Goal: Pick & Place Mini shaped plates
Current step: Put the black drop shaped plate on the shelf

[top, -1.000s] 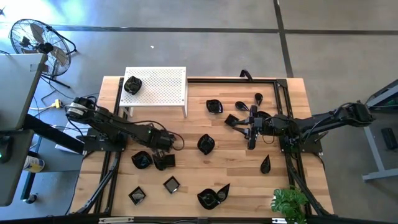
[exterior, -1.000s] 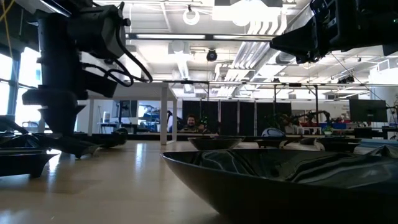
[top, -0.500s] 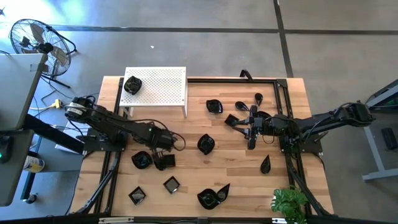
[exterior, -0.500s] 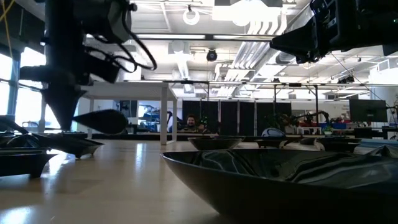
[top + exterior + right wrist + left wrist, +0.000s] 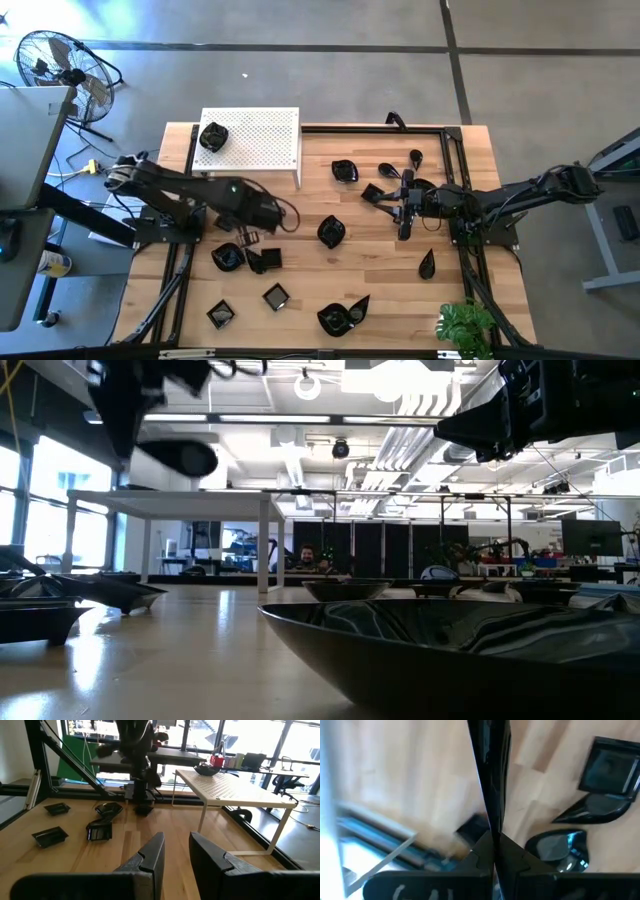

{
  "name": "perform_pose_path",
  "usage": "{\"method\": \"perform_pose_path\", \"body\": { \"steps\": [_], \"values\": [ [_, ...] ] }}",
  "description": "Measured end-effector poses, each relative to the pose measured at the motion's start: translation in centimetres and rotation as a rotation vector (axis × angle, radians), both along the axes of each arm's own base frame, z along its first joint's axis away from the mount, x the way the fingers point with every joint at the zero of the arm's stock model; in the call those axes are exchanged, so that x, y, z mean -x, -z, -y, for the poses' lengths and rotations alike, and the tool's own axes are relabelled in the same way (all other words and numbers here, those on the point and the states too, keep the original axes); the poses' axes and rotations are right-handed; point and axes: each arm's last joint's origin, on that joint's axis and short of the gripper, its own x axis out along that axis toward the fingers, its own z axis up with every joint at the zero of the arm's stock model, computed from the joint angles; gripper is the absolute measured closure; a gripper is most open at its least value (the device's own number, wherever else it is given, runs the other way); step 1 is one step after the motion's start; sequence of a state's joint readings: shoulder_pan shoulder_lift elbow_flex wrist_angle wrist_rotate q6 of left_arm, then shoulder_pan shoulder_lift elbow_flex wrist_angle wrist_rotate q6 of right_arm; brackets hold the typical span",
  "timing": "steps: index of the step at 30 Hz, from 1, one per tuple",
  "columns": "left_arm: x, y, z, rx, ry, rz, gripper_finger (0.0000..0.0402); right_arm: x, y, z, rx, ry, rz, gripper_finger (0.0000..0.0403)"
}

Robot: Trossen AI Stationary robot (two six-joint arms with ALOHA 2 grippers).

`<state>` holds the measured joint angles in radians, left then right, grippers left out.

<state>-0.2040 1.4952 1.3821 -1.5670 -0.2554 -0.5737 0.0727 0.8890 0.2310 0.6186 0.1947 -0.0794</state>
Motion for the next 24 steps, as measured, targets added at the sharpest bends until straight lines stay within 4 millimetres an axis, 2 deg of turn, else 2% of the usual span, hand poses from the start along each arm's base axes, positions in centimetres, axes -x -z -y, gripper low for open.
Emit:
{"method": "perform_pose_path", "body": {
  "steps": [3, 6, 8, 11, 17, 21, 24],
  "values": [
    [-0.5, -2.1, -1.2, -0.008, -0.072, 0.103, 0.0402, 0.0, 0.0, 0.0, 0.0, 0.0, 0.0, 0.0324],
    [0.0, -4.2, -2.7, -0.032, -0.134, 0.185, 0.0401, 0.0, 0.0, 0.0, -0.001, -0.006, 0.004, 0.0324],
    [0.0, -4.8, -4.0, -0.079, -0.166, 0.204, 0.0401, 0.0, -0.1, 0.0, -0.001, -0.013, 0.009, 0.0324],
    [-0.4, -4.9, -6.1, -0.142, -0.206, 0.204, 0.0401, 0.0, -0.1, -0.1, -0.002, -0.02, 0.013, 0.0324],
    [0.8, -5.2, -11.4, -0.221, -0.322, 0.148, 0.0401, 0.0, -0.2, -0.1, -0.002, -0.02, 0.018, 0.0324],
    [1.6, -4.8, -14.4, -0.218, -0.381, 0.092, 0.0401, 0.0, -0.2, -0.1, -0.003, -0.022, 0.025, 0.0324],
    [2.1, -4.6, -16.0, -0.185, -0.409, 0.062, 0.0401, 0.0, -0.3, -0.1, -0.003, -0.022, 0.029, 0.0324]
  ]
}}
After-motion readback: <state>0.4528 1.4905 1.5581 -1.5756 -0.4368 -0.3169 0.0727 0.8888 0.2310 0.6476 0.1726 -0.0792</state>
